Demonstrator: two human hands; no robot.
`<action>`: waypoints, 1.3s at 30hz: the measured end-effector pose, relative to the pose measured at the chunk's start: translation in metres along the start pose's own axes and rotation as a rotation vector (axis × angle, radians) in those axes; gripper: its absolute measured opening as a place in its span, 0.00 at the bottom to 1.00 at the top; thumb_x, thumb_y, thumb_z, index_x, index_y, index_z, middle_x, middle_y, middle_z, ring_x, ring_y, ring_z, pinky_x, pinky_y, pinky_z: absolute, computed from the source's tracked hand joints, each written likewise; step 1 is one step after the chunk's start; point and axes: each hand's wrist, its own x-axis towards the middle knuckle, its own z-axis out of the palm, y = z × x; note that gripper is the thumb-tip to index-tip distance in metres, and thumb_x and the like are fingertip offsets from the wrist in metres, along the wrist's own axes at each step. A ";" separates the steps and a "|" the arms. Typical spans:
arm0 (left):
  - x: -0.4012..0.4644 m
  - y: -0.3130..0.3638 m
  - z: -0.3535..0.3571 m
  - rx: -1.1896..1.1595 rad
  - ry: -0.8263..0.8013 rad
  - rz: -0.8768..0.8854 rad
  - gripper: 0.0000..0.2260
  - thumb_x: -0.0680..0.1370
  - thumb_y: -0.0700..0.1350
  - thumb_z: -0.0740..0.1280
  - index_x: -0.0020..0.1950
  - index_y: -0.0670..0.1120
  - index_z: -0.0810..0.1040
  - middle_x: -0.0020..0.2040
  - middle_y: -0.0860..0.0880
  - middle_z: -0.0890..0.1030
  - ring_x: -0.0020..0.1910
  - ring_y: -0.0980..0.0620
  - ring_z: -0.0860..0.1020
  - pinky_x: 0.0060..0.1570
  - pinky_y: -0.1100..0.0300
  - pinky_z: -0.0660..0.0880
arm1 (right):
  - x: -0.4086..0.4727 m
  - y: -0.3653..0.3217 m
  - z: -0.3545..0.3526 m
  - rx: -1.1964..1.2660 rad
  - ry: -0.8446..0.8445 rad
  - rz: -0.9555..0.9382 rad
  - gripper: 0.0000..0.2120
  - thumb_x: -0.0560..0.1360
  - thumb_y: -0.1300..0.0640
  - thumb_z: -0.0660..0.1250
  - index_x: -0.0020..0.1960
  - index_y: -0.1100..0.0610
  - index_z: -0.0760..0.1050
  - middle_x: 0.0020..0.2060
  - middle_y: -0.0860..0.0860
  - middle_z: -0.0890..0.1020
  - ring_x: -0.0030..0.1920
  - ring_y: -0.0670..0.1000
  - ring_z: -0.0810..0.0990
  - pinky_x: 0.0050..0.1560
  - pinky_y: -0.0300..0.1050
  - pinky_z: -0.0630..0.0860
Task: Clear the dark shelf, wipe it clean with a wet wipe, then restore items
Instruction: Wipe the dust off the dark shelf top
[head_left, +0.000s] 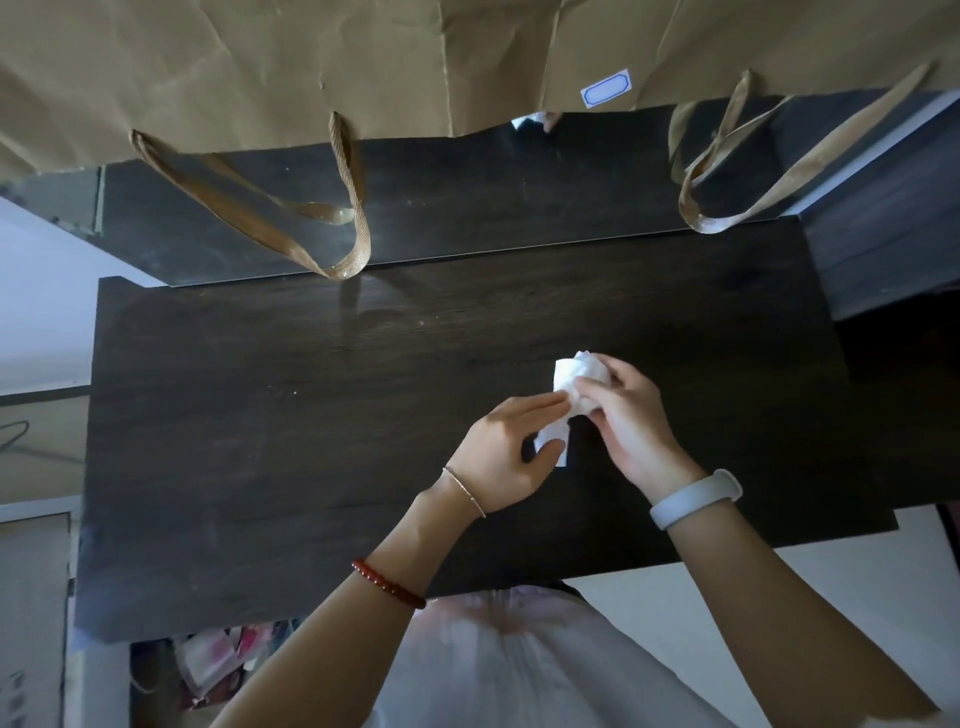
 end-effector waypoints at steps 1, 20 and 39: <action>-0.001 0.001 -0.002 0.019 0.020 0.002 0.17 0.74 0.48 0.61 0.60 0.45 0.77 0.61 0.48 0.78 0.58 0.53 0.75 0.55 0.61 0.72 | 0.001 0.000 -0.006 -0.055 0.079 -0.066 0.18 0.74 0.63 0.64 0.63 0.54 0.70 0.55 0.49 0.74 0.57 0.51 0.75 0.53 0.45 0.76; -0.133 -0.099 -0.101 0.569 0.596 -0.787 0.25 0.72 0.51 0.55 0.67 0.42 0.68 0.71 0.38 0.63 0.71 0.39 0.59 0.65 0.36 0.51 | -0.046 0.109 0.067 -1.122 0.129 -0.769 0.26 0.75 0.55 0.51 0.72 0.60 0.57 0.73 0.60 0.59 0.73 0.59 0.53 0.70 0.56 0.50; -0.154 -0.123 -0.127 0.563 0.459 -0.971 0.29 0.73 0.59 0.50 0.73 0.53 0.57 0.76 0.47 0.53 0.74 0.48 0.48 0.69 0.42 0.47 | -0.035 0.090 0.153 -1.251 -0.232 -1.136 0.25 0.76 0.52 0.48 0.71 0.57 0.61 0.71 0.55 0.64 0.72 0.56 0.60 0.69 0.57 0.58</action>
